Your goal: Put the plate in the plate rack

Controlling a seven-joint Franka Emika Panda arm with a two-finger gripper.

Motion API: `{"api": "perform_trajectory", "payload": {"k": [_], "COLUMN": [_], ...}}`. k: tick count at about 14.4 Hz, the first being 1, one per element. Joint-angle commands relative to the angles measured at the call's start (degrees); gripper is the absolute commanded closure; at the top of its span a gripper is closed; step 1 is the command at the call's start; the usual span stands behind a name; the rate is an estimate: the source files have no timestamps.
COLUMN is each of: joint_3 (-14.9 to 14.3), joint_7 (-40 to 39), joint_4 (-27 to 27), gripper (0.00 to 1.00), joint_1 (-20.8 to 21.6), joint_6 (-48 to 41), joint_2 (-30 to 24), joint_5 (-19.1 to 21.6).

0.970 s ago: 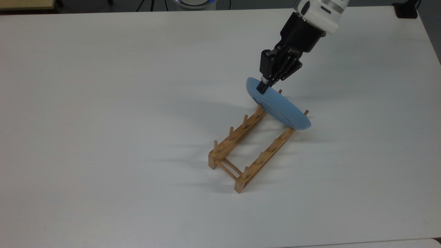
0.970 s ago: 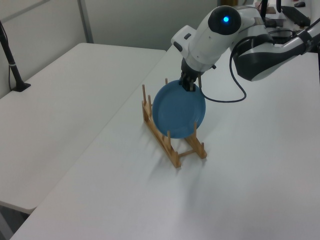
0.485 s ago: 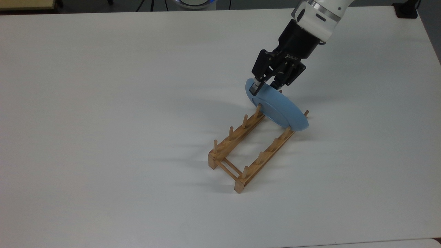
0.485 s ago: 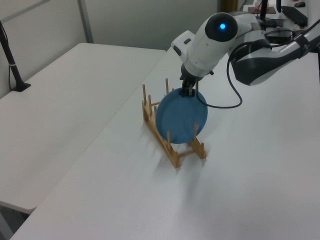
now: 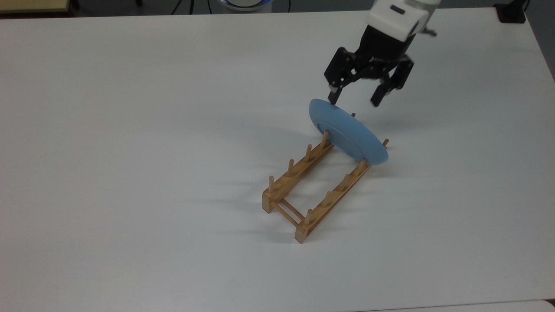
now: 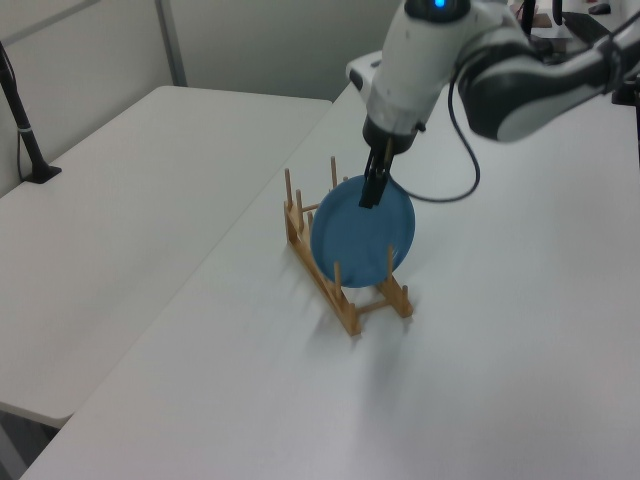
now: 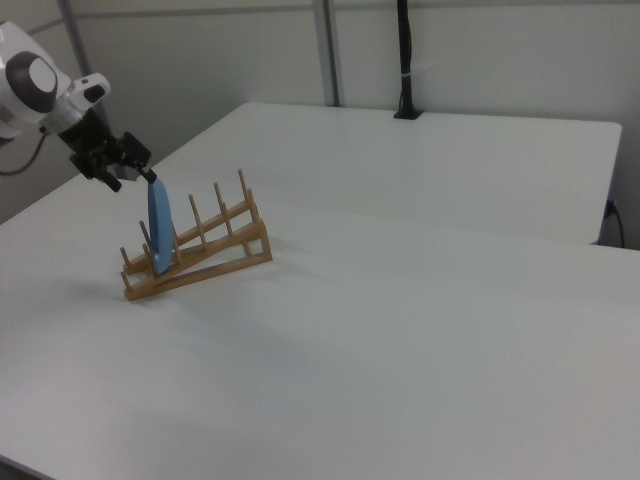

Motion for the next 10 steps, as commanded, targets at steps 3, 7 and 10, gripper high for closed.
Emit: {"api": "perform_trajectory", "payload": {"k": [3, 7, 10], "joint_3": [0.5, -1.2, -5.5], "joint_7": [-10.9, -25.3, -26.0], "joint_4": [-0.6, -1.3, -1.6], "gripper": [0.00, 0.00, 0.00], "joint_1": [-8.0, -16.1, -17.2], "joint_6": [-12.5, -27.7, -30.1], "joint_2": [-6.5, -11.5, -12.9], "joint_5": [18.2, 22.3, 23.9]}}
